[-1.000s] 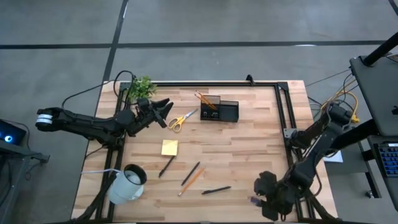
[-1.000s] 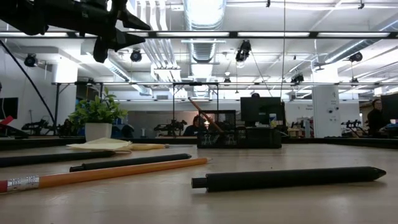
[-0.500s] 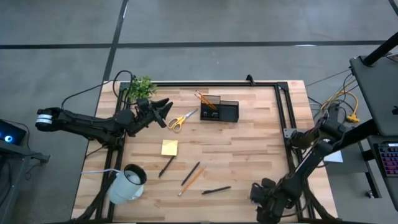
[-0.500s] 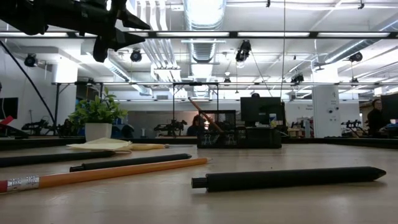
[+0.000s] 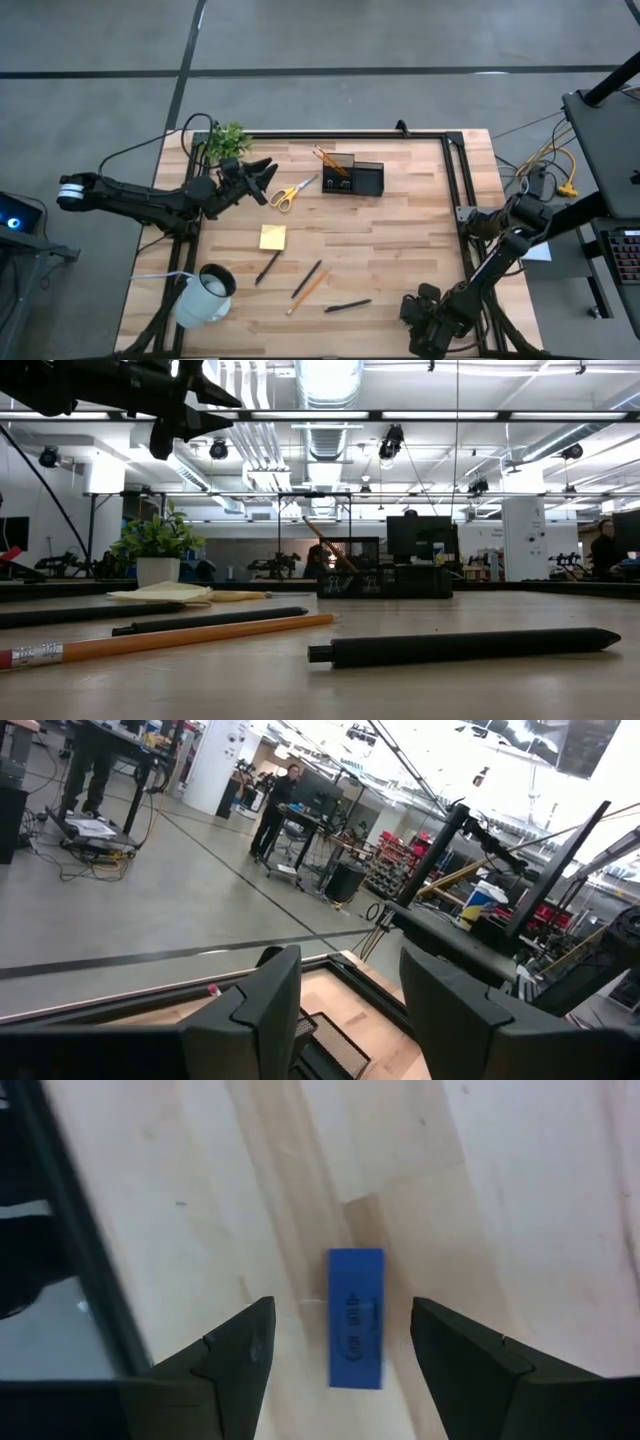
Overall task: Pick and place office supplies into organizer
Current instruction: Put the eraser into the desk organizer
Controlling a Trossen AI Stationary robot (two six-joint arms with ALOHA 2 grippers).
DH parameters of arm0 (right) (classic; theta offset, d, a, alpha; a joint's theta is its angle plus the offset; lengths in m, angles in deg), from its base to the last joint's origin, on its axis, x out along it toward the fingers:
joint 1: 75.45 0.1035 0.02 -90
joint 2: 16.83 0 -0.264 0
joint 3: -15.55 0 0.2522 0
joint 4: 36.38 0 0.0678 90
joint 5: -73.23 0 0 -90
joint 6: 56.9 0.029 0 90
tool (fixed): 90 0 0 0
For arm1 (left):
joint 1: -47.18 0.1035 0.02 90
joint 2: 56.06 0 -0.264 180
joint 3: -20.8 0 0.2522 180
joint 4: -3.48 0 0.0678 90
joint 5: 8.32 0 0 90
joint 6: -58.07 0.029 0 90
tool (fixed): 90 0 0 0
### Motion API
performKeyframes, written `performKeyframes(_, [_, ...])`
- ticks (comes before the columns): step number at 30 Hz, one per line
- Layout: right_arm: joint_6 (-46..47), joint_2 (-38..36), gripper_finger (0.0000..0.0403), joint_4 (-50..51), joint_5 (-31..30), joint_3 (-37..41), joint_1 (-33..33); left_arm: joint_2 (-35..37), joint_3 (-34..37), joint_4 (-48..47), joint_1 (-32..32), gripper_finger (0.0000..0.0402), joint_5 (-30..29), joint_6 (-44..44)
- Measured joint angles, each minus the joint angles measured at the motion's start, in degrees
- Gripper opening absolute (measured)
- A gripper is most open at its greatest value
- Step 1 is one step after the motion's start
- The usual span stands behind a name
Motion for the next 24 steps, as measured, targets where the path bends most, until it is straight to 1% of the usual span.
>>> performKeyframes(7, [-4.0,2.1,0.0219,-1.7,0.1,-0.3,0.0,0.0,0.0,0.0,0.0,0.0157,0.0,0.0])
performKeyframes(17, [-4.5,2.4,0.0219,-1.7,0.0,-0.3,0.0,0.0,0.0,-0.1,0.0,0.0157,0.0,0.0])
performKeyframes(21, [-4.5,2.5,0.0218,0.4,0.0,-0.3,0.0,-0.1,0.0,-0.1,0.0,0.0157,0.0,0.0])
performKeyframes(24, [-4.8,2.5,0.0209,2.0,0.1,-0.3,0.0,-0.1,0.0,-0.1,0.0,0.0157,0.0,0.0])
